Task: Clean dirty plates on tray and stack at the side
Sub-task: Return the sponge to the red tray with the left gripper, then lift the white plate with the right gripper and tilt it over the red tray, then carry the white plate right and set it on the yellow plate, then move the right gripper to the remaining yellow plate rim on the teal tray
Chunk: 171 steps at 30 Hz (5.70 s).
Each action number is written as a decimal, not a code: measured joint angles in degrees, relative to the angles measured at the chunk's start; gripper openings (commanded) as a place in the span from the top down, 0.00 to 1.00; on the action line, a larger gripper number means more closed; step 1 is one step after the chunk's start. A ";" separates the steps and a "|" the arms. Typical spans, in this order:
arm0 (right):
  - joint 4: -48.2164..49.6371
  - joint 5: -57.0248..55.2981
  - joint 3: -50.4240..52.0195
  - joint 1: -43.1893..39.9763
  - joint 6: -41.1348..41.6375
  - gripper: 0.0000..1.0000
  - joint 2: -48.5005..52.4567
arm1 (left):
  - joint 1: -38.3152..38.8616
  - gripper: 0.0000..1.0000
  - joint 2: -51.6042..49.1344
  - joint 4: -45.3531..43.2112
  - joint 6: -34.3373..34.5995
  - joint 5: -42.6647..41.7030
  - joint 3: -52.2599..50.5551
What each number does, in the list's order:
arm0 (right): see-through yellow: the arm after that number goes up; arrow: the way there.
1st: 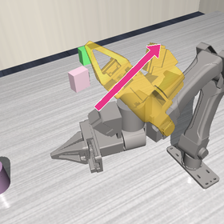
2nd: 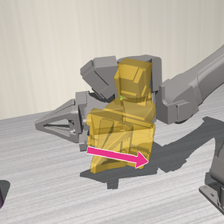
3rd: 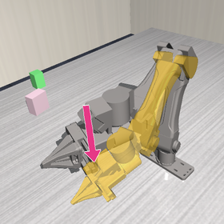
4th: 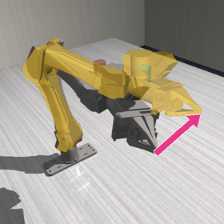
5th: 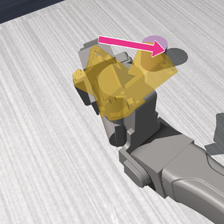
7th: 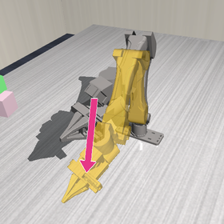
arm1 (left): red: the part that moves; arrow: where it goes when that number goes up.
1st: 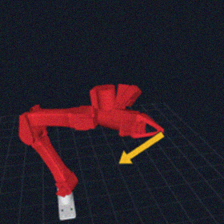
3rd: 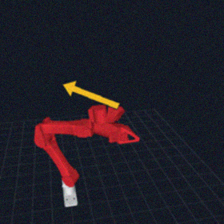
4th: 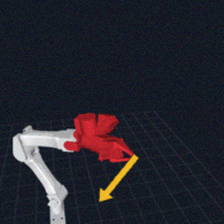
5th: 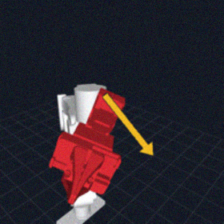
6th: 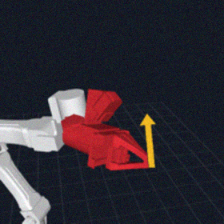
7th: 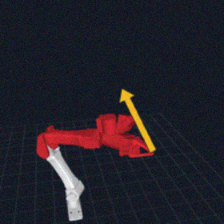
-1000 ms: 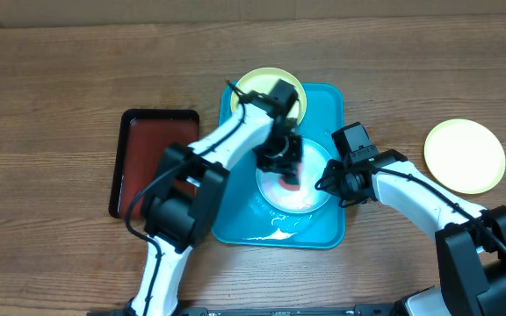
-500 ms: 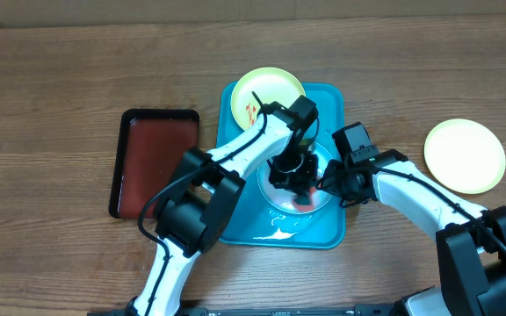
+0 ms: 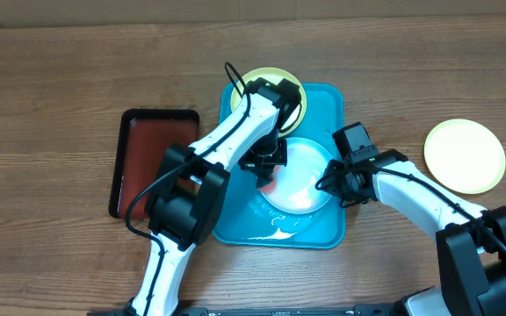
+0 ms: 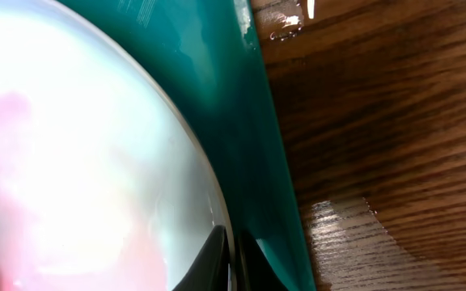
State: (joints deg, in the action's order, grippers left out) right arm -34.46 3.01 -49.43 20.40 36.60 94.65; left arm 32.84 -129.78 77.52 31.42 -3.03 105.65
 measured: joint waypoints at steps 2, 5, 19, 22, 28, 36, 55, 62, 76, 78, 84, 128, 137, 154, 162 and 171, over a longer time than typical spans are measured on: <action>0.00 0.09 0.00 0.00 -0.96 0.96 0.00 | -0.22 0.96 0.48 0.76 -0.02 0.57 1.16; 0.00 0.63 0.00 -0.04 -3.48 0.96 0.00 | -0.76 0.96 3.13 0.94 -0.09 0.74 1.49; 0.55 4.52 -0.07 -0.11 -13.81 0.96 0.00 | -22.75 0.96 25.92 2.05 -3.96 9.11 -1.86; 0.81 4.68 -0.07 -0.11 -14.27 0.96 0.00 | -26.45 0.96 25.16 -2.71 -4.66 9.66 -10.73; -2.78 4.96 -1.03 -0.11 -14.71 0.96 0.00 | -29.24 0.89 23.41 -11.58 -5.09 9.66 -25.57; -15.74 2.05 -12.90 3.76 -19.50 0.96 0.17 | -30.99 0.41 23.41 -6.25 -6.60 6.80 -23.19; 9.33 -21.27 -37.18 28.61 -24.98 0.96 4.22 | -49.59 0.00 45.29 3.58 -10.60 -11.72 4.90; 20.15 -28.46 -37.22 35.63 -29.16 0.96 15.78 | -50.14 0.00 49.86 4.96 -10.69 -13.33 4.98; 26.93 -51.49 -37.13 45.72 -44.87 0.96 17.49 | -50.14 0.00 49.90 6.29 -11.08 -13.27 4.98; 27.17 -52.70 -37.13 46.07 -46.47 0.96 17.49 | -50.14 0.00 49.90 6.32 -11.08 -13.27 4.98; 29.59 -55.76 -37.13 46.49 -50.34 0.96 17.49 | -50.14 0.00 49.90 6.32 -11.08 -12.94 4.98; -18.43 11.04 -40.15 -15.61 -10.45 0.96 -1.42 | -50.14 0.00 47.39 8.17 -12.44 -11.72 4.98; -33.88 4.26 -38.27 -46.31 -10.34 0.96 6.40 | -50.14 0.00 45.97 8.24 -13.57 -11.74 4.98; -28.17 17.20 -27.67 -56.48 -19.52 0.41 7.28 | -50.14 0.00 45.97 8.11 -14.78 -11.74 4.98; -17.99 23.23 -29.86 -28.39 -27.63 0.42 -1.07 | -50.12 0.00 45.57 8.17 -15.39 -11.74 4.98; 0.81 3.78 -29.97 -2.95 -29.94 0.39 6.32 | -50.07 0.03 41.79 10.71 -15.41 -4.22 4.96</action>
State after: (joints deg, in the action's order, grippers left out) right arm -33.65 6.79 -79.40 17.45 6.66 100.97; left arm -17.23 -87.99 88.23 16.01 -7.25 110.61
